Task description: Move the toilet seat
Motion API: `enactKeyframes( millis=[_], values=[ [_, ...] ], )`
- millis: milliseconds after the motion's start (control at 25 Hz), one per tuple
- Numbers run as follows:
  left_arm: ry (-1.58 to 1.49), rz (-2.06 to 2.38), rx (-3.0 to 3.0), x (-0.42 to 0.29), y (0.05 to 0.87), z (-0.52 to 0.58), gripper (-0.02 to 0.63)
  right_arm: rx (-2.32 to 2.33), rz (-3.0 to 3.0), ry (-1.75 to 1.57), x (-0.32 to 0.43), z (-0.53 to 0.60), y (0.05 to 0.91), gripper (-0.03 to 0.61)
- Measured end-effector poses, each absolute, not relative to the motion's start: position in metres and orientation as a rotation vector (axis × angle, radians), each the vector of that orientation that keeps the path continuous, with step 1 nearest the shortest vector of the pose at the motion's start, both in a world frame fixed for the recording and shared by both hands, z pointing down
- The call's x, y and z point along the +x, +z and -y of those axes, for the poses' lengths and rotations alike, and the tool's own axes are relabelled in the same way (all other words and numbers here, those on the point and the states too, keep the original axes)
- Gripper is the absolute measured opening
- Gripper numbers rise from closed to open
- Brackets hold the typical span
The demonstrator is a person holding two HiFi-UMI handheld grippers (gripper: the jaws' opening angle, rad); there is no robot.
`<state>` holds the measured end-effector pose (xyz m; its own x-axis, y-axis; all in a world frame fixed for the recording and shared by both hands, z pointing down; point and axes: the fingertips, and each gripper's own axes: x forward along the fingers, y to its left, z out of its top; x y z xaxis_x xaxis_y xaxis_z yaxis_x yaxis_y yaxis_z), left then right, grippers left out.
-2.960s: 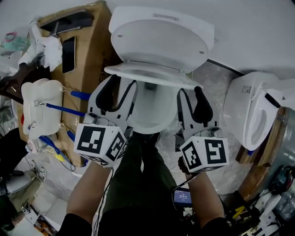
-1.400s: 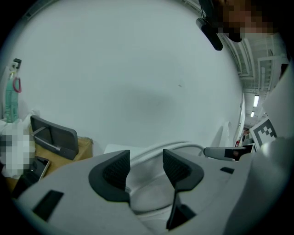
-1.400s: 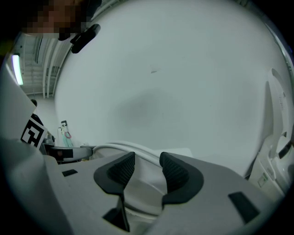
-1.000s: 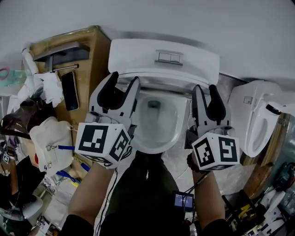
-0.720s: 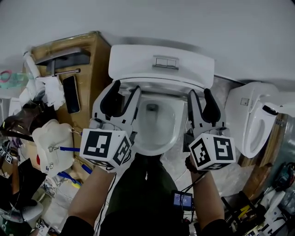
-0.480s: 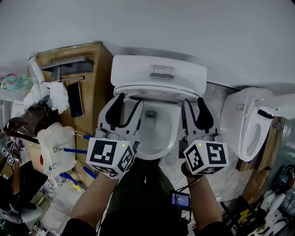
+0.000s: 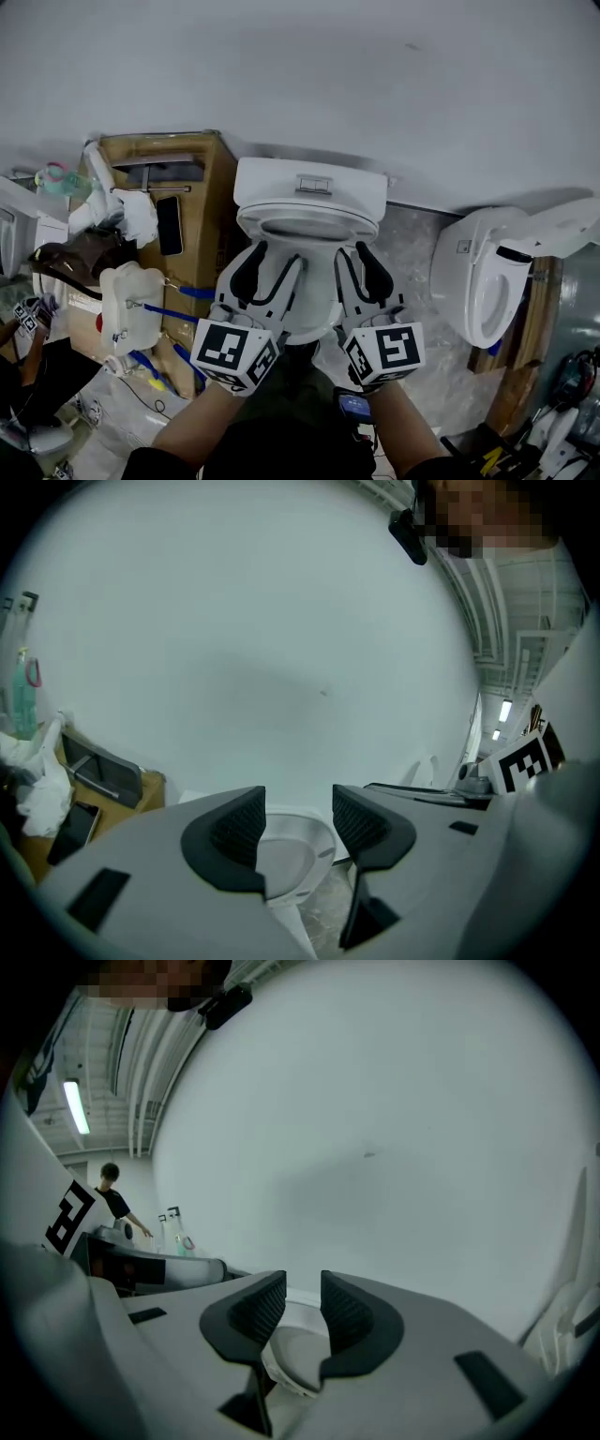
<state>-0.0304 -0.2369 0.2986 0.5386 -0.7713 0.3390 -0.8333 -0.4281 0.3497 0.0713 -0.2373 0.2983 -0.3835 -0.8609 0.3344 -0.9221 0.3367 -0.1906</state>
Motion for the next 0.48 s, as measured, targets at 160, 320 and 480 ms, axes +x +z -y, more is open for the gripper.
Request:
enactKeyframes(
  millis=[160, 320, 480],
  values=[
    [0.165, 1.237, 2.402, -0.017, 0.256, 0.21, 0.205, 1.565, 2.481, 0.47, 0.068, 0.219, 0.255, 0.086],
    [0.188, 1.218, 2.541, -0.014, 0.218, 0.179, 0.093, 1.464, 2.565, 0.345, 0.059, 0.189, 0.213, 0.064],
    [0.164, 1.182, 2.594, -0.008, 0.182, 0.142, 0.048, 1.401, 2.683, 0.459, 0.055, 0.15, 0.183, 0.046]
  ],
)
